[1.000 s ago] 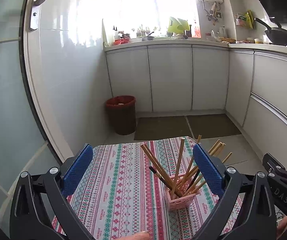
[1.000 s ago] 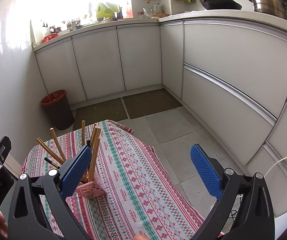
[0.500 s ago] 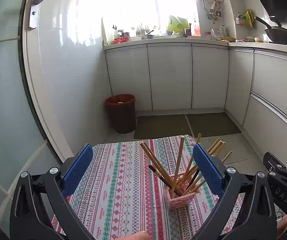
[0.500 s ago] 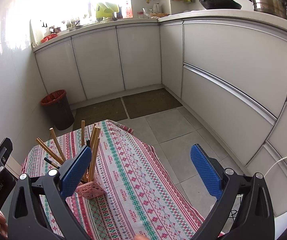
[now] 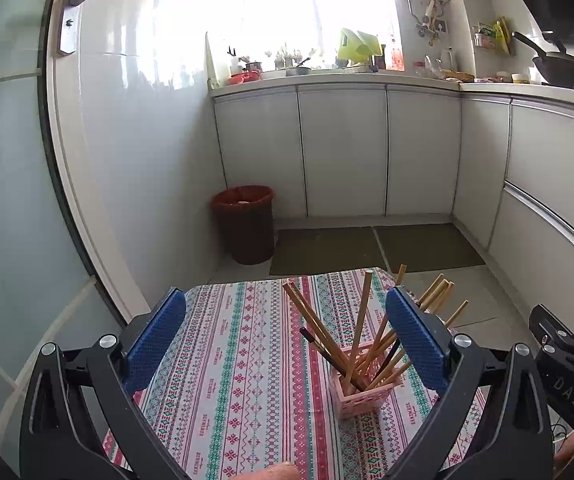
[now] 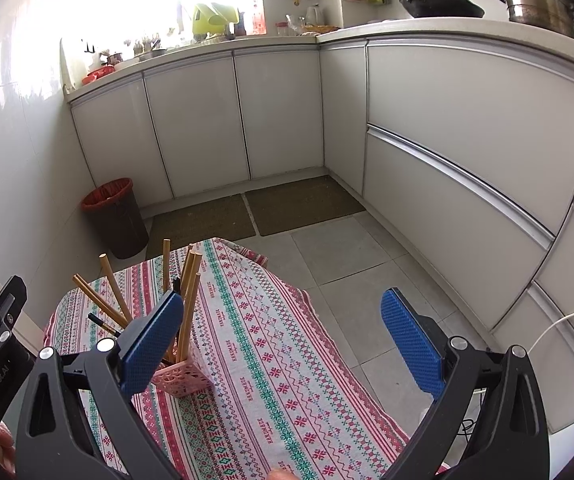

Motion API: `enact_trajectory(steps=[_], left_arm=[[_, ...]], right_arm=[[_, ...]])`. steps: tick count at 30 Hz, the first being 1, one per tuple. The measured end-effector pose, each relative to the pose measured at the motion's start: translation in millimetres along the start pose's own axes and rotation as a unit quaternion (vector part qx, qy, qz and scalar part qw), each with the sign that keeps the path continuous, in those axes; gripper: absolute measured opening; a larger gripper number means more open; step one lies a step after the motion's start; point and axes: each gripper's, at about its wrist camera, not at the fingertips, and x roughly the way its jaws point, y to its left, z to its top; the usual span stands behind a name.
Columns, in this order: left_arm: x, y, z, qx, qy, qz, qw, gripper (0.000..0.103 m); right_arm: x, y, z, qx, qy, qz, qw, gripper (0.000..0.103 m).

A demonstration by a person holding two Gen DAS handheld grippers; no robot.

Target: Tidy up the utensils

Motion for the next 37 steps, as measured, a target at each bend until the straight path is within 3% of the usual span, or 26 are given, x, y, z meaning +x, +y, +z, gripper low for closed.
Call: enact_trajectory(steps=[21,26,28,30,37], left_arm=[[5.7,-0.6,-2.0,0.011,0.007,-0.004,0.9999,0.096],[5.0,-1.9,-5.5,0.02,0.002,-0.014,0.9997,0.089],[4.3,-1.2,-6.0,0.018,0.002,-0.02,0.9996,0.089],[3.0,-0.8,-4.7,0.014,0.003,-0.023,0.9996,0.096],[3.7,-3.4,-5.5,0.018,0.018,-0.019,0.9995,0.096]], right_arm=[[6.0,-0.2,-1.1,0.002,0.012,0.004,1.0,0.096],[8.4,-0.3,-2.7,0.006,0.015,0.004,1.0,0.096],[8.3,0.1,-3.3,0.005,0.015,0.005,1.0,0.096],[8.8,0.2,-3.2,0.004,0.016,0.004,1.0,0.096],[8.6,0.2,-3.4,0.008,0.016,0.004,1.0,0.096]])
